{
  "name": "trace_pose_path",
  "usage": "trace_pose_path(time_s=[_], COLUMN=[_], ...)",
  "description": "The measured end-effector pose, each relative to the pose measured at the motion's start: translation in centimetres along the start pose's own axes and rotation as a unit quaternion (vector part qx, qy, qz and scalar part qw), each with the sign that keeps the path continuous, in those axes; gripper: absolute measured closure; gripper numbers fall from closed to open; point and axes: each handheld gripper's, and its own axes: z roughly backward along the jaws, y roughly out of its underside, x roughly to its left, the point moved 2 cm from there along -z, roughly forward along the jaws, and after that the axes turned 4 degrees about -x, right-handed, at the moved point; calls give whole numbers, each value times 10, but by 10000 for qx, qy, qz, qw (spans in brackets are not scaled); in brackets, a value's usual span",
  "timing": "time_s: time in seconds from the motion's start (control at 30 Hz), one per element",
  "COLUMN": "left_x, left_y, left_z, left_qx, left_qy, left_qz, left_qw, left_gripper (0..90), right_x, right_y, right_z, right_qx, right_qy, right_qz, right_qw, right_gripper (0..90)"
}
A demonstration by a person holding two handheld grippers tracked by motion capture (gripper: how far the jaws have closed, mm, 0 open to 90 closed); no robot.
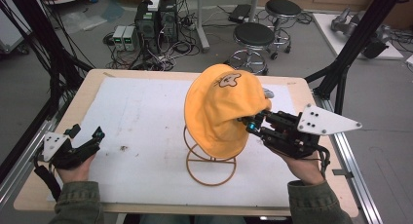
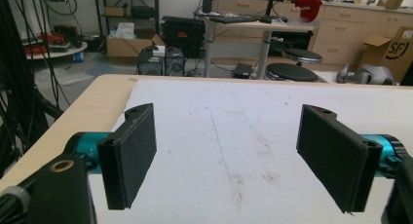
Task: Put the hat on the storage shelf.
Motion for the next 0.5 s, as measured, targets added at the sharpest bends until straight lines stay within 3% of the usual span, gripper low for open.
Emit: trace_pose_path(time_s=[0.37,0.4,0.5], left_x=[0,0,0], left_y=[2,2,2], left_z=[6,6,7], left_qx=[-61,-86,-104], left_qy=[-40,-46,-43], left_qz=[-32,-22,5], left_qw=[10000,9999,9999], left_gripper=[230,231,231], right_x=[10,10,9], right_y=[1,5,10], right_z=[-22,-26,-28], right_qx=[335,509,633], right_qy=[-12,54,147], right_qz=[-37,-45,-101], right_qw=[9994,9987,9978], right_gripper=[761,715,668])
